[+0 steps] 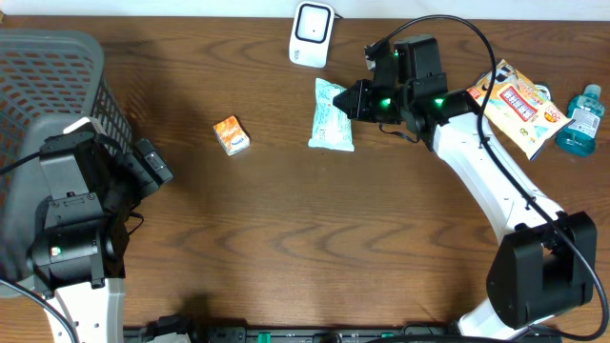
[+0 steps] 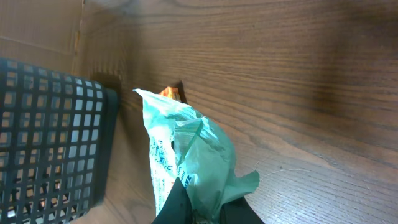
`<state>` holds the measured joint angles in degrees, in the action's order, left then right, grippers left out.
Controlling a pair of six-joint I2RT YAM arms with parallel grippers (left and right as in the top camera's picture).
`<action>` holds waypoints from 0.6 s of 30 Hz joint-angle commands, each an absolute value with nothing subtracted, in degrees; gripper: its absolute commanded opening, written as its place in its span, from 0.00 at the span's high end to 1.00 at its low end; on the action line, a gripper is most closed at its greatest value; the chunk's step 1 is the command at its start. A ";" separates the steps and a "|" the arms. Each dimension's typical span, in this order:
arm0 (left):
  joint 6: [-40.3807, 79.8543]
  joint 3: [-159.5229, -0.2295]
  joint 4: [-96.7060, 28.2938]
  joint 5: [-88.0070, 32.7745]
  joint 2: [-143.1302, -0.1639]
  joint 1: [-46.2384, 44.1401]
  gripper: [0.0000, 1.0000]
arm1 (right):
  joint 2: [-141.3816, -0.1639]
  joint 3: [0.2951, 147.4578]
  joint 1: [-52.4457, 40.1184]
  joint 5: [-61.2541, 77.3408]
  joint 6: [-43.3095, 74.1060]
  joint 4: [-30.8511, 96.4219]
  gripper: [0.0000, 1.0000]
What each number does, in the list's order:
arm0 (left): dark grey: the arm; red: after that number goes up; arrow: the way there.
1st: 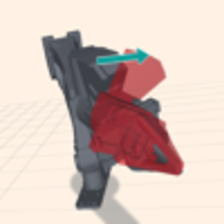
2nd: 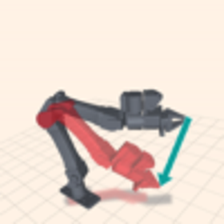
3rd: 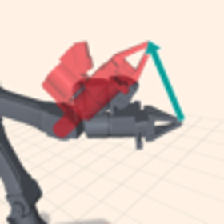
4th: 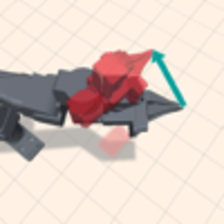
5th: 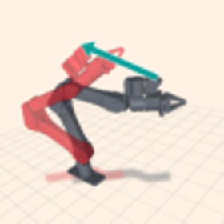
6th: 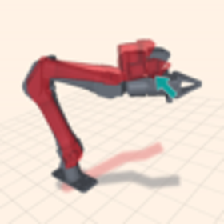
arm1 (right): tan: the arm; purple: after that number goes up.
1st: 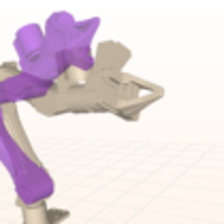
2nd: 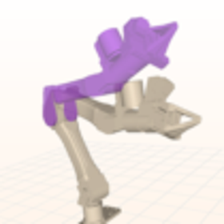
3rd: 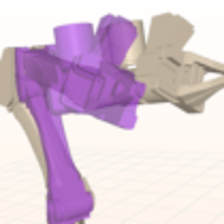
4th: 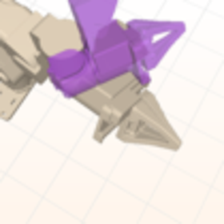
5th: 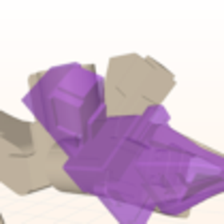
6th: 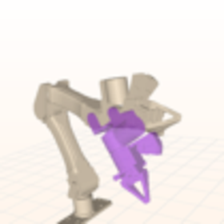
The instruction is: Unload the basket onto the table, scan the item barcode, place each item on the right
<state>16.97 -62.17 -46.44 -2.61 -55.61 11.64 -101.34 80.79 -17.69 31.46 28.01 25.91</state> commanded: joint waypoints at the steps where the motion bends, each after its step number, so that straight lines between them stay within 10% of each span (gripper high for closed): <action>1: 17.47 -62.48 -46.48 -1.91 -55.72 11.99 0.02 | -101.16 81.43 -18.55 31.86 27.14 26.17 0.99; 18: 17.47 -62.48 -46.48 -1.91 -55.72 11.99 0.02 | -101.16 81.41 -19.64 32.01 27.14 26.59 0.99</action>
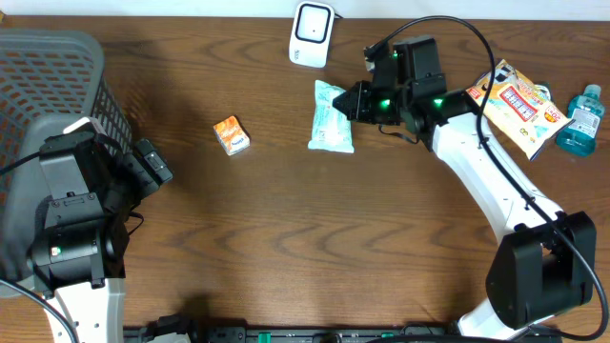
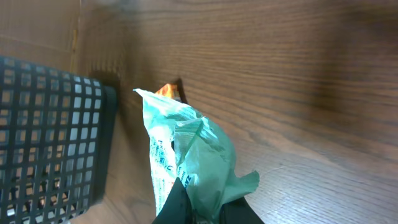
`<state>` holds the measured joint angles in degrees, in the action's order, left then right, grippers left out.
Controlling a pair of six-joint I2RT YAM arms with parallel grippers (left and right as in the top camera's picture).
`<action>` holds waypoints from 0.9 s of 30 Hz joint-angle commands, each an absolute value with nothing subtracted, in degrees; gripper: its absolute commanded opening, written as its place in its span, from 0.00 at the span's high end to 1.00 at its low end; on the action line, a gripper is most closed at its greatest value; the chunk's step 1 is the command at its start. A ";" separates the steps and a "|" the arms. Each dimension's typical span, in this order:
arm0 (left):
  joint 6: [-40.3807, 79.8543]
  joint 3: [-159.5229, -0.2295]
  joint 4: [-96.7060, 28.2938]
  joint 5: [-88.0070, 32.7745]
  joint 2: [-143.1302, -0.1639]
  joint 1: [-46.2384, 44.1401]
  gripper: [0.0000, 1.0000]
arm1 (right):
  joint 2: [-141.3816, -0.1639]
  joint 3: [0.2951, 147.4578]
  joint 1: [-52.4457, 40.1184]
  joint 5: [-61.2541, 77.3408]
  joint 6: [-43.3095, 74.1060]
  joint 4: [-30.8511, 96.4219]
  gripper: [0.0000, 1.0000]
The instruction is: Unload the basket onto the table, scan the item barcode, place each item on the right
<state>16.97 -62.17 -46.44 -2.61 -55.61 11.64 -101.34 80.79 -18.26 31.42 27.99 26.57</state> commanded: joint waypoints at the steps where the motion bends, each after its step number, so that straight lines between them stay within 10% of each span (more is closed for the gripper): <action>1: 17.47 -62.48 -46.48 -1.91 -55.72 11.99 0.02 | -101.16 81.41 -19.73 31.99 27.14 26.59 0.99; 27: 17.47 -62.48 -46.48 -1.91 -55.72 11.99 0.02 | -101.16 81.30 -19.88 30.15 27.14 27.05 0.99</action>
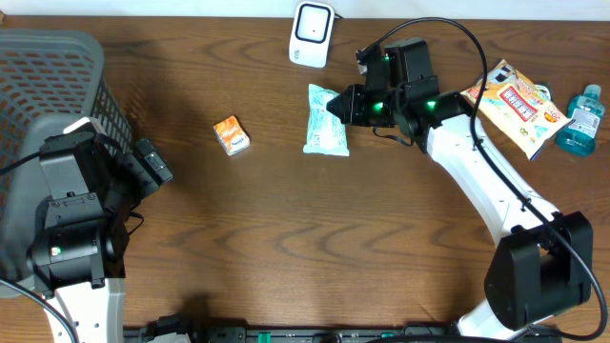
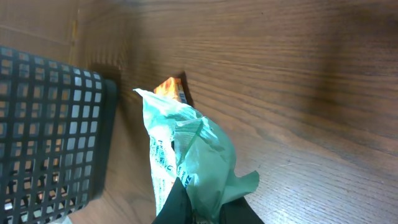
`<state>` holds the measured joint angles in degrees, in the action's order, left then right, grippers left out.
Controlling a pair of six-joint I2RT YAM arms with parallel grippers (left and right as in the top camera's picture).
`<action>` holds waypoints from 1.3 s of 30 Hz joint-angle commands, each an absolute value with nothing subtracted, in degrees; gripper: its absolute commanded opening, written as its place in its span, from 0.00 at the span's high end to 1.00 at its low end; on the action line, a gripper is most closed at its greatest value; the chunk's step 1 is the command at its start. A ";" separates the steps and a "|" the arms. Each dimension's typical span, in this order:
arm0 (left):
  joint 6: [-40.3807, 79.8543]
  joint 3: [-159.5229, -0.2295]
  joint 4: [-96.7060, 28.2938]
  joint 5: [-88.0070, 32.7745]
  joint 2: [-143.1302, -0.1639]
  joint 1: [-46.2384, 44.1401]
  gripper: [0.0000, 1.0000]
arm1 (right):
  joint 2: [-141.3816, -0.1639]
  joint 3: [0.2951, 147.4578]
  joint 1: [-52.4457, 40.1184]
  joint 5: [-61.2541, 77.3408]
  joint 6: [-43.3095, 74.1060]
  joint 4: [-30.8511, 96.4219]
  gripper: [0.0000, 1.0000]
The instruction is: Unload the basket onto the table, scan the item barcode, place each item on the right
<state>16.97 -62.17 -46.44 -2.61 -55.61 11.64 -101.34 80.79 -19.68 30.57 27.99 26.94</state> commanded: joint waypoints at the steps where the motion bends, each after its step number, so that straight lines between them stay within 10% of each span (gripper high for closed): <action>1: 17.47 -62.48 -46.48 -1.91 -55.72 11.99 0.02 | -101.16 81.30 -19.88 30.06 27.14 27.11 0.99; 39: 17.47 -62.48 -46.48 -1.91 -55.72 11.99 0.03 | -101.16 81.30 -19.92 27.97 27.14 28.80 0.99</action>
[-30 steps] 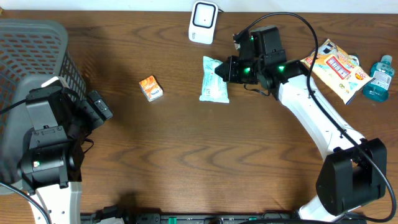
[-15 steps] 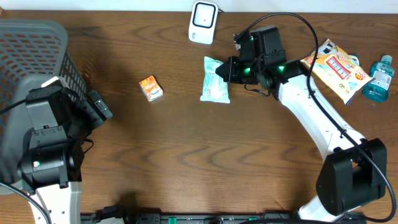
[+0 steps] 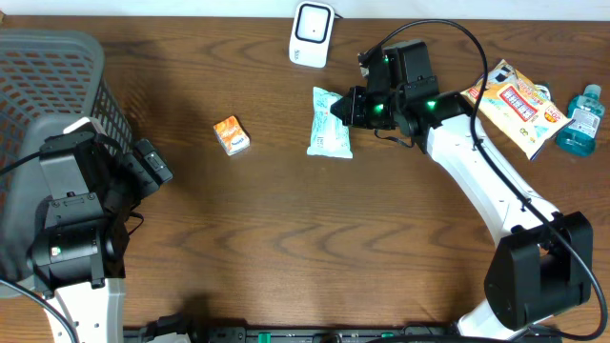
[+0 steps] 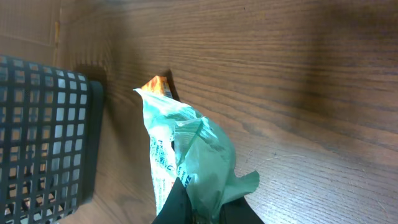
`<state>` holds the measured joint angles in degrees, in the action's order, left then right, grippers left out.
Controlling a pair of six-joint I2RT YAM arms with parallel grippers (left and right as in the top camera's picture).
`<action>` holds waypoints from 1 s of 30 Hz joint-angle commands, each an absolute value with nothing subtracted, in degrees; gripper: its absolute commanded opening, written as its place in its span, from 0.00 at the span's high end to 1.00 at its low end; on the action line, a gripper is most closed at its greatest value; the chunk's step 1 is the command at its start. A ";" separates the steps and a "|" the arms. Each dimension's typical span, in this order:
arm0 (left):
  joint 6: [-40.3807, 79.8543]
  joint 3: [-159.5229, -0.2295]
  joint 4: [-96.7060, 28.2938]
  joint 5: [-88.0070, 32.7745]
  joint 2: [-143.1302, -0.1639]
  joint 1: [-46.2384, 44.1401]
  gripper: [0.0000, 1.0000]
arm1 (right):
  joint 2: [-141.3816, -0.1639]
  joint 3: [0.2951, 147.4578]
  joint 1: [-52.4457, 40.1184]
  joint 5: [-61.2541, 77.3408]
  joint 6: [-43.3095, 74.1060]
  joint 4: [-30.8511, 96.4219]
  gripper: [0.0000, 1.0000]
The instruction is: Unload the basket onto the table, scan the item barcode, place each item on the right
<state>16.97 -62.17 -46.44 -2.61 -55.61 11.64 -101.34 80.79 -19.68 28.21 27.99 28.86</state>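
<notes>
A pale green plastic packet (image 3: 330, 122) hangs just above the table, pinched at its right edge by my right gripper (image 3: 352, 107), which is shut on it. In the right wrist view the packet (image 4: 186, 155) rises crumpled out of the black fingers (image 4: 177, 202) of that gripper (image 4: 202, 210). The white scanner (image 3: 311, 21) stands at the back edge, a little left of the packet. My left gripper (image 3: 155, 164) rests far left beside the basket; its jaws do not show clearly.
A small orange box (image 3: 231, 134) lies left of the packet, and peeks out behind it in the wrist view (image 4: 155, 84). A grey mesh basket (image 3: 57, 76) fills the left corner. A colourful flat pack (image 3: 515, 103) and a blue bottle (image 3: 579, 118) lie at the right.
My right gripper and the green packet have shifted slightly to the right. The grip is unchanged. The left arm has not moved.
My right gripper was shut on the green packet just right of the scanner and stayed there at the second moment. By the third it had carried the packet a little left. Now it is slightly right again, still holding.
</notes>
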 commanded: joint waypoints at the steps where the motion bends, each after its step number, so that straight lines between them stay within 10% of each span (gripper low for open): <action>1: 17.47 -62.48 -46.48 -1.91 -55.72 11.99 0.02 | -101.16 81.30 -19.92 27.97 27.16 28.80 0.99; 30: 17.47 -62.48 -46.48 -1.91 -55.72 11.99 0.02 | -101.16 81.30 -19.94 21.96 27.16 30.57 0.99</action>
